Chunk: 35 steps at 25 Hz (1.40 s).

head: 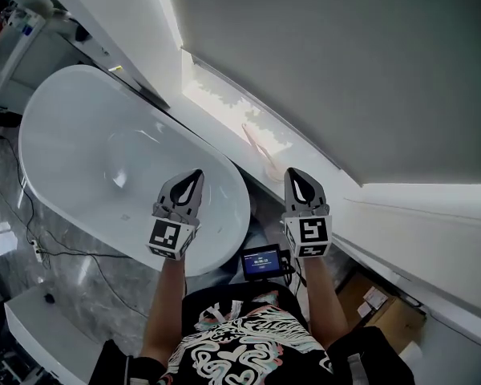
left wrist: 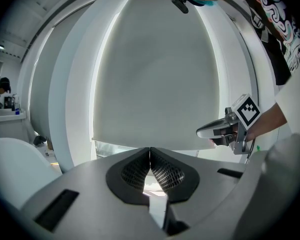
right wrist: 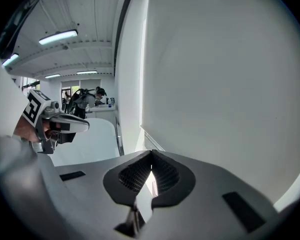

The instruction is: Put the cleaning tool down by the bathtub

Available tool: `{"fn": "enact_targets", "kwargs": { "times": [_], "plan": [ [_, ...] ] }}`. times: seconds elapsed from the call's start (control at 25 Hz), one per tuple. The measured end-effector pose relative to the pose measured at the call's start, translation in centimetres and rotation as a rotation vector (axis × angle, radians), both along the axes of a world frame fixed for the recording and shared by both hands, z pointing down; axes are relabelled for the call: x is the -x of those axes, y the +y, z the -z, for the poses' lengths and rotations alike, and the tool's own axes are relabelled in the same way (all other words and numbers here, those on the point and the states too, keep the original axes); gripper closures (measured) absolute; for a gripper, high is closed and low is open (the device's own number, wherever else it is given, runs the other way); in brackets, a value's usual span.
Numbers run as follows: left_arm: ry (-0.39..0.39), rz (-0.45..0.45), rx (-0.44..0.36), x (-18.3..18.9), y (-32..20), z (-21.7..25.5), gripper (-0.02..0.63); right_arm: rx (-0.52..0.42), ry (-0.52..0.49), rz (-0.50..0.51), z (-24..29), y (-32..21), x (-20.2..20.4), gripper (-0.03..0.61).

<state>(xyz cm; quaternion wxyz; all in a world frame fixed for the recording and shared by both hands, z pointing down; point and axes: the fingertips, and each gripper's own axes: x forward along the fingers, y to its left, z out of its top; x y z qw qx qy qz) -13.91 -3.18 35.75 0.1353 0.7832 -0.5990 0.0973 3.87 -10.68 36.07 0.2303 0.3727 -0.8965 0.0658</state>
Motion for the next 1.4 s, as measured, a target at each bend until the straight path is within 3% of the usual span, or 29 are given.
{"fn": "enact_targets", "kwargs": {
  "times": [0.4,0.96,1.4],
  "plan": [
    [-0.029,0.013,-0.024,0.1,2.3,3.1,0.597,-0.046,-0.028,-0.024,4.1,2.0,-1.9,0.551],
    [-0.078,0.005,-0.119,-0.1,3.1,8.2,0.597,-0.109,-0.091,-0.018,9.0,4.5,-3.0,0.551],
    [-0.069,0.019,-0.229,1.2,3.6,14.0,0.597,-0.155,-0.144,-0.068,13.9,6.3,-3.7,0.551]
  ]
}}
